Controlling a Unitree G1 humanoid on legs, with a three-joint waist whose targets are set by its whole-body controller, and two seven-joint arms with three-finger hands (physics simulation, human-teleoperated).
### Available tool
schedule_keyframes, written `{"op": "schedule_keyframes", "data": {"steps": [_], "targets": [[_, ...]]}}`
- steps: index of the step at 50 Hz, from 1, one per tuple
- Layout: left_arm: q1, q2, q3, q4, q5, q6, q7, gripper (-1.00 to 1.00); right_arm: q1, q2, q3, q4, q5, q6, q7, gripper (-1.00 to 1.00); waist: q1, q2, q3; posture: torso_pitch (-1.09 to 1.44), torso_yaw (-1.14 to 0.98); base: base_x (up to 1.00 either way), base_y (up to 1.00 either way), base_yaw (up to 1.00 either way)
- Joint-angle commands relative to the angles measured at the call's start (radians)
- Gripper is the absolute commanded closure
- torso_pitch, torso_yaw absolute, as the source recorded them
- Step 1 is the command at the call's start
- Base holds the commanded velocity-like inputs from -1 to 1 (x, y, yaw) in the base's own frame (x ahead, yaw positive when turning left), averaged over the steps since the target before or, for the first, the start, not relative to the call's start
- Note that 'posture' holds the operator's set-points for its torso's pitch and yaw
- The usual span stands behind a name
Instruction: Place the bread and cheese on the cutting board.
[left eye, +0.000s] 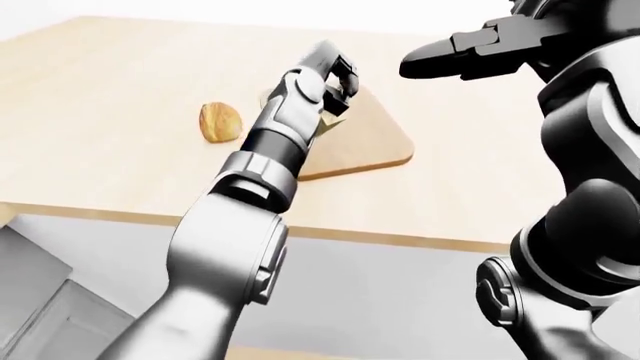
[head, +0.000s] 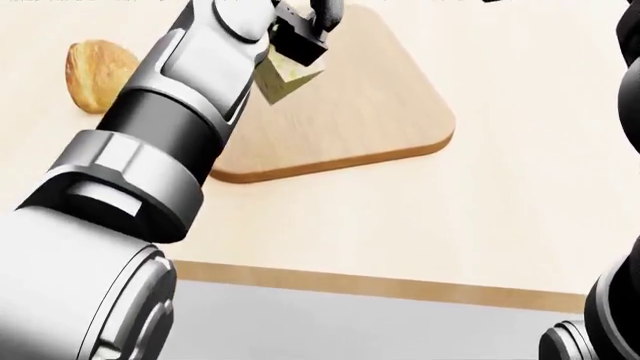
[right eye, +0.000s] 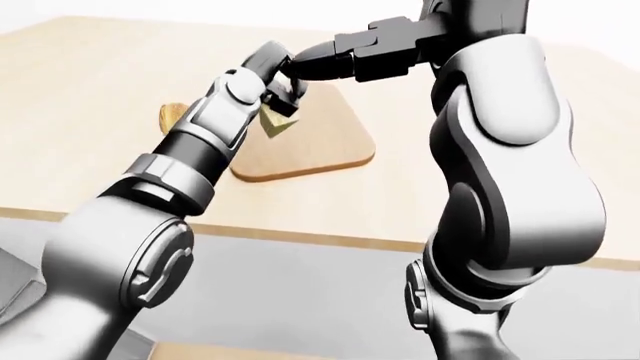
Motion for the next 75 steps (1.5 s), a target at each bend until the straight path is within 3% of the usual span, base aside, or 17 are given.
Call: {"op": "schedule_keyframes", "data": {"steps": [1, 5, 25, 29, 43, 54, 74, 75], "targets": [[-0.048, 0.007, 0.003, -0.045, -0.002, -0.036, 0.045, 1.00, -0.026, -0.008, -0.008, -0.010, -0.004, -0.031, -0.009, -1.00, 0.001, -0.003, -0.032, 0.00, 0.00, 0.00, 0.00, 0.00], [-0.041, -0.011, 0.006, -0.033, -0.008, -0.060, 0.101, 1.00, -0.027, -0.009, -0.007, -0.005, 0.000, -0.034, -0.010, -1.00, 0.000, -0.003, -0.034, 0.00, 0.00, 0.00, 0.00, 0.00], [-0.004, -0.069, -0.017, -0.013, 0.027, -0.146, 0.224, 1.00, -0.026, -0.003, -0.002, -0.005, 0.008, -0.035, -0.016, -1.00, 0.000, -0.005, -0.036, 0.00, 0.00, 0.00, 0.00, 0.00], [0.026, -0.064, -0.076, -0.003, 0.130, -0.210, 0.289, 1.00, -0.023, -0.001, 0.001, -0.007, 0.008, -0.035, -0.016, -1.00, -0.001, -0.005, -0.037, 0.00, 0.00, 0.00, 0.00, 0.00], [0.080, -0.077, -0.090, 0.011, 0.314, -0.280, 0.363, 1.00, -0.021, 0.005, 0.007, -0.003, 0.004, -0.041, -0.015, -1.00, -0.002, -0.004, -0.041, 0.00, 0.00, 0.00, 0.00, 0.00], [0.075, -0.088, -0.130, 0.017, 0.487, -0.320, 0.452, 1.00, -0.027, 0.007, 0.006, -0.007, 0.001, -0.034, -0.011, -1.00, -0.002, -0.003, -0.043, 0.00, 0.00, 0.00, 0.00, 0.00], [0.100, -0.102, -0.107, 0.023, 0.595, -0.302, 0.443, 1.00, -0.024, 0.009, 0.008, 0.002, 0.002, -0.046, -0.012, -1.00, -0.004, -0.001, -0.042, 0.00, 0.00, 0.00, 0.00, 0.00], [0.100, -0.100, -0.106, 0.023, 0.597, -0.303, 0.450, 0.23, -0.025, 0.008, 0.008, 0.002, 0.001, -0.045, -0.011, -1.00, -0.004, -0.001, -0.042, 0.00, 0.00, 0.00, 0.00, 0.00]]}}
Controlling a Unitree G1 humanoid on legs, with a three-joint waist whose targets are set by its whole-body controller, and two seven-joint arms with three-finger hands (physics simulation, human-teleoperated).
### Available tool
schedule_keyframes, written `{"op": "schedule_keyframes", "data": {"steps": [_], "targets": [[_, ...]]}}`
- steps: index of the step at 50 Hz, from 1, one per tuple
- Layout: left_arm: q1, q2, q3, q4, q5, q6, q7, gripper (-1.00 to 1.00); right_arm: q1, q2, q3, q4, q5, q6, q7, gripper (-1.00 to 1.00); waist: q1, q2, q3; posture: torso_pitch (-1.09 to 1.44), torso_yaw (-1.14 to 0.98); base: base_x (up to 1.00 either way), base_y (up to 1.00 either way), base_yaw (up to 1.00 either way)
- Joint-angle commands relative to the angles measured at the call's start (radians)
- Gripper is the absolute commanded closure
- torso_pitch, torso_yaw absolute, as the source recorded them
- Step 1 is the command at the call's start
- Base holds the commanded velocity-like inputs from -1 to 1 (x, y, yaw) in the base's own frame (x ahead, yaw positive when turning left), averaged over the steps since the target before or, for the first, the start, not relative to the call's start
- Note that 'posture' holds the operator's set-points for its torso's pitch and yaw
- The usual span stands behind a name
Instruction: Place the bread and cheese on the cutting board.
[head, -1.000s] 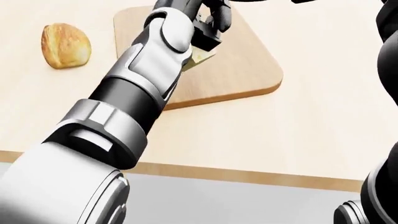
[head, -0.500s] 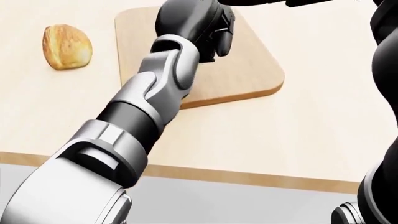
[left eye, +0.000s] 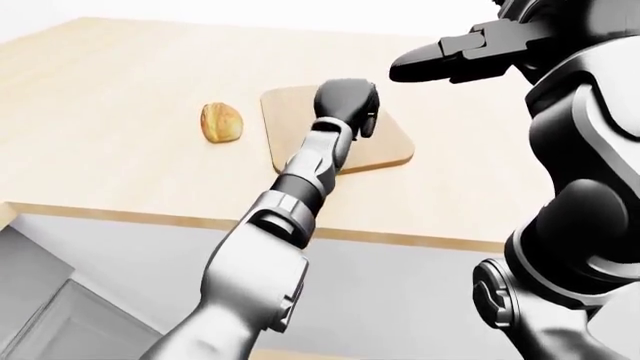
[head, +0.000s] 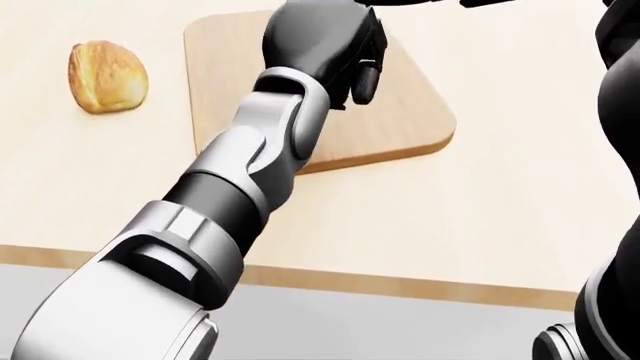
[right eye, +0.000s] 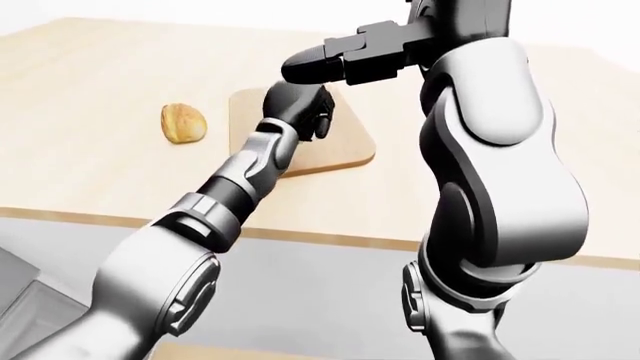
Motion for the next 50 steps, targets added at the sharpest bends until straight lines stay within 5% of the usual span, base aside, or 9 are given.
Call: {"op": "schedule_keyframes", "data": {"steps": [1, 2, 18, 21, 37, 41, 50], "targets": [[-0.046, 0.014, 0.005, -0.048, 0.007, -0.005, 0.031, -0.86, -0.032, -0.009, -0.012, -0.013, -0.006, -0.024, -0.004, -1.00, 0.000, -0.004, -0.033, 0.00, 0.00, 0.00, 0.00, 0.00], [-0.045, 0.017, 0.008, -0.048, 0.007, -0.005, 0.030, -1.00, -0.033, -0.009, -0.012, -0.013, -0.006, -0.023, -0.004, -1.00, 0.000, -0.004, -0.034, 0.00, 0.00, 0.00, 0.00, 0.00], [-0.051, 0.021, 0.036, -0.052, -0.016, -0.022, 0.037, -1.00, -0.033, -0.005, -0.007, -0.018, -0.010, -0.019, -0.004, -1.00, 0.000, -0.002, -0.034, 0.00, 0.00, 0.00, 0.00, 0.00], [-0.088, 0.032, 0.102, -0.060, -0.119, -0.044, 0.038, -1.00, -0.033, -0.003, -0.006, -0.019, -0.010, -0.018, -0.005, -1.00, 0.000, -0.002, -0.034, 0.00, 0.00, 0.00, 0.00, 0.00], [-0.140, 0.072, 0.208, -0.066, -0.529, 0.029, 0.051, -1.00, -0.031, 0.001, -0.001, -0.016, -0.015, -0.022, -0.003, -1.00, 0.000, 0.006, -0.031, 0.00, 0.00, 0.00, 0.00, 0.00], [-0.150, 0.111, 0.274, -0.063, -0.685, 0.087, 0.020, -1.00, -0.034, 0.002, -0.001, -0.021, -0.017, -0.015, -0.002, -1.00, -0.001, 0.010, -0.031, 0.00, 0.00, 0.00, 0.00, 0.00], [-0.169, 0.233, 0.262, -0.055, -0.804, 0.178, 0.015, -1.00, -0.039, 0.001, -0.002, -0.016, -0.020, -0.017, 0.003, -1.00, -0.003, 0.019, -0.029, 0.00, 0.00, 0.00, 0.00, 0.00]]}}
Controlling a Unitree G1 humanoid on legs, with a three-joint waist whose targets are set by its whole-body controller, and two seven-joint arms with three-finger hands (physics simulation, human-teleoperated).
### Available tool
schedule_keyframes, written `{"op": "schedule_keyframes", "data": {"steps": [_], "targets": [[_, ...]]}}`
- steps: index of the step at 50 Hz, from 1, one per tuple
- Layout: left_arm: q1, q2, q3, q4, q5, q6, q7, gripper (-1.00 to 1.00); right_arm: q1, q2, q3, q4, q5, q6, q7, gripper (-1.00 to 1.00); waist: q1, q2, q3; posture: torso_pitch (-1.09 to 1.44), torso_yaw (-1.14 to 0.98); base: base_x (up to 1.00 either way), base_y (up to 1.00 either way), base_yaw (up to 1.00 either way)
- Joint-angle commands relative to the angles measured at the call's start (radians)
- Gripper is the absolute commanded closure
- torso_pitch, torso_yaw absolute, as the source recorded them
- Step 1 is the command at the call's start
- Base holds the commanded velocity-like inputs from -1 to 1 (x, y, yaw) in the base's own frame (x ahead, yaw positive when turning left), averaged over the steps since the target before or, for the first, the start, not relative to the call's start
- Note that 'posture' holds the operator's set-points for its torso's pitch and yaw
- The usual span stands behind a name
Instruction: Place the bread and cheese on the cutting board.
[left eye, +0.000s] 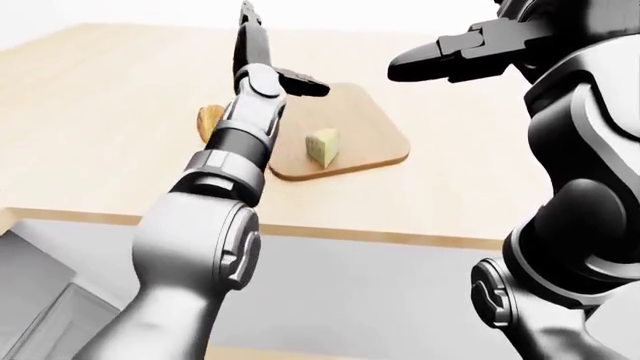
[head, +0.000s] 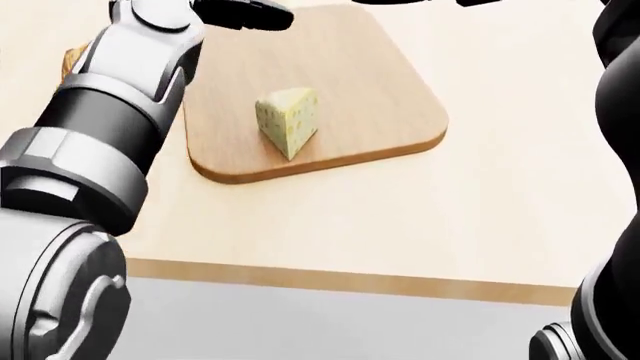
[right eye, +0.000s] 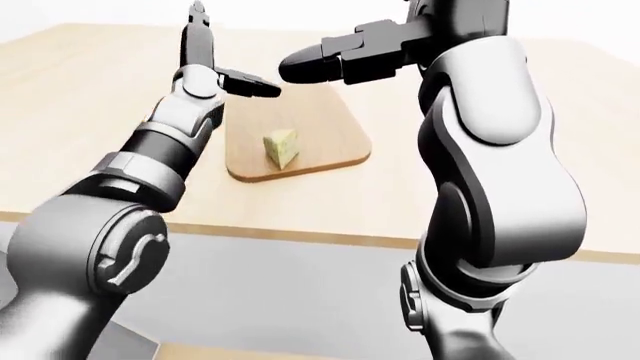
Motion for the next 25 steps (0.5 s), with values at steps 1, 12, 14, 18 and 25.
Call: {"op": "schedule_keyframes", "data": {"steps": [1, 12, 14, 18, 25], "targets": [[-0.040, 0.022, -0.019, -0.038, 0.003, 0.015, -0.029, -1.00, -0.030, -0.008, -0.008, -0.012, -0.005, -0.028, -0.002, -1.00, -0.001, -0.001, -0.032, 0.00, 0.00, 0.00, 0.00, 0.00], [-0.056, 0.196, -0.064, -0.032, 0.101, 0.130, -0.227, -1.00, -0.022, -0.002, -0.001, -0.014, -0.011, -0.029, -0.001, -1.00, -0.005, 0.008, -0.031, 0.00, 0.00, 0.00, 0.00, 0.00], [-0.062, 0.221, -0.054, -0.032, 0.112, 0.133, -0.240, -1.00, -0.021, 0.000, 0.000, -0.013, -0.013, -0.030, -0.001, -1.00, -0.004, 0.009, -0.030, 0.00, 0.00, 0.00, 0.00, 0.00], [-0.066, 0.258, -0.043, -0.031, 0.132, 0.158, -0.257, -1.00, -0.024, 0.002, 0.001, -0.014, -0.017, -0.026, 0.000, -1.00, -0.004, 0.010, -0.030, 0.00, 0.00, 0.00, 0.00, 0.00], [-0.054, 0.298, -0.064, -0.032, 0.194, 0.272, -0.440, -1.00, -0.019, 0.005, 0.002, -0.019, -0.023, -0.026, 0.003, -1.00, -0.003, 0.013, -0.030, 0.00, 0.00, 0.00, 0.00, 0.00]]}}
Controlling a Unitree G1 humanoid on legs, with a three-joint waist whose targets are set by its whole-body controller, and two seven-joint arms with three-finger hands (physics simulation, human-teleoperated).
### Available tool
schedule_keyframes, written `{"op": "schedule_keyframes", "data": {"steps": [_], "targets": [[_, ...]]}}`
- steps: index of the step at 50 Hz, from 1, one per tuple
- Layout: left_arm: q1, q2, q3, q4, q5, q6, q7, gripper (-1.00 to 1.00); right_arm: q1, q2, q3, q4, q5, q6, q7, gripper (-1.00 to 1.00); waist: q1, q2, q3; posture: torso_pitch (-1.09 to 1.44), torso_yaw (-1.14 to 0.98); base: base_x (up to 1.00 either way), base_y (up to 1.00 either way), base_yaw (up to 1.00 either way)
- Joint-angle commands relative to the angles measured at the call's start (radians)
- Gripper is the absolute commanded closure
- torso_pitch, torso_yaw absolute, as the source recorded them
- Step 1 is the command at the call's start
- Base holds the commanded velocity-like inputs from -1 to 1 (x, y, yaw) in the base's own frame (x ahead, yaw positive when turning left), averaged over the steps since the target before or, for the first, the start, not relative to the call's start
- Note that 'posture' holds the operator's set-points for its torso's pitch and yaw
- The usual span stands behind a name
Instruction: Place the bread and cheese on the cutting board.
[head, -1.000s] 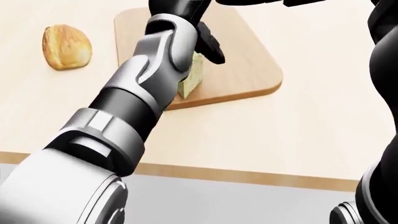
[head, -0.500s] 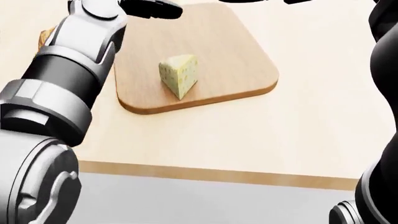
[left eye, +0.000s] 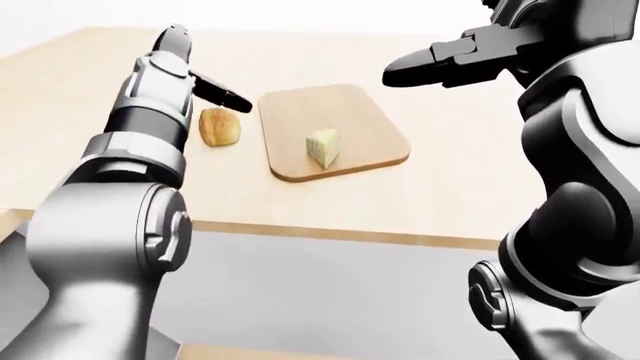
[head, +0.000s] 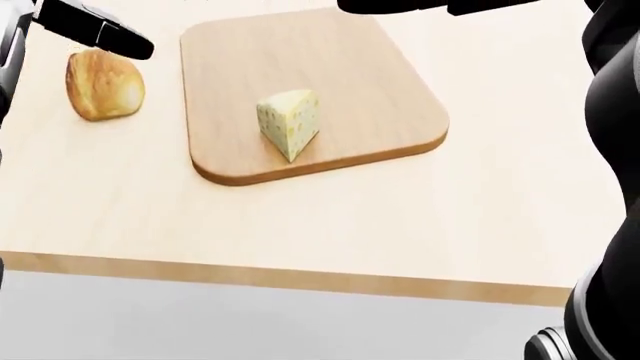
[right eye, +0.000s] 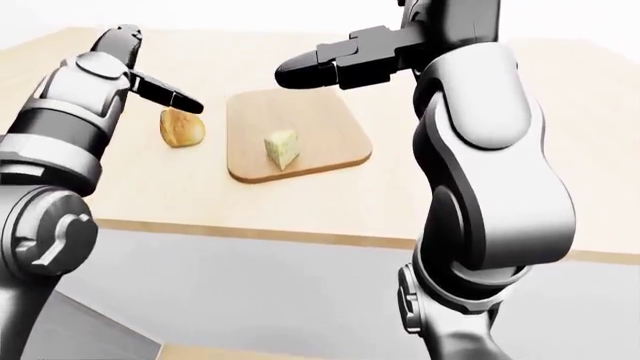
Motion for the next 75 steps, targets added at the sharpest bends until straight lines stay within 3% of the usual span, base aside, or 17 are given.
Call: {"op": "schedule_keyframes", "data": {"steps": [1, 9, 15, 30, 50, 75], "targets": [[-0.036, 0.017, -0.003, -0.036, 0.027, 0.011, -0.064, -1.00, -0.027, -0.006, -0.007, -0.014, -0.008, -0.026, -0.004, -1.00, -0.001, 0.002, -0.028, 0.00, 0.00, 0.00, 0.00, 0.00], [-0.049, 0.033, 0.004, -0.041, 0.052, 0.041, -0.179, -1.00, -0.022, -0.001, -0.005, -0.012, -0.017, -0.032, 0.002, -1.00, -0.002, 0.000, -0.028, 0.00, 0.00, 0.00, 0.00, 0.00], [-0.061, 0.041, 0.013, -0.041, 0.056, 0.052, -0.195, -1.00, -0.024, 0.000, -0.003, -0.009, -0.021, -0.033, 0.006, -1.00, -0.002, -0.003, -0.027, 0.00, 0.00, 0.00, 0.00, 0.00], [-0.036, 0.024, -0.027, -0.041, 0.135, -0.034, -0.296, -1.00, -0.023, 0.007, -0.002, -0.009, -0.028, -0.033, 0.009, -1.00, 0.001, -0.005, -0.028, 0.00, 0.00, 0.00, 0.00, 0.00], [-0.018, 0.031, -0.043, -0.046, 0.208, -0.025, -0.420, -1.00, -0.017, 0.012, 0.002, -0.012, -0.038, -0.034, 0.016, -1.00, 0.002, -0.006, -0.030, 0.00, 0.00, 0.00, 0.00, 0.00], [0.016, 0.011, -0.053, -0.043, 0.290, -0.044, -0.414, -1.00, -0.023, 0.012, -0.002, -0.011, -0.038, -0.030, 0.018, -1.00, 0.001, -0.008, -0.031, 0.00, 0.00, 0.00, 0.00, 0.00]]}}
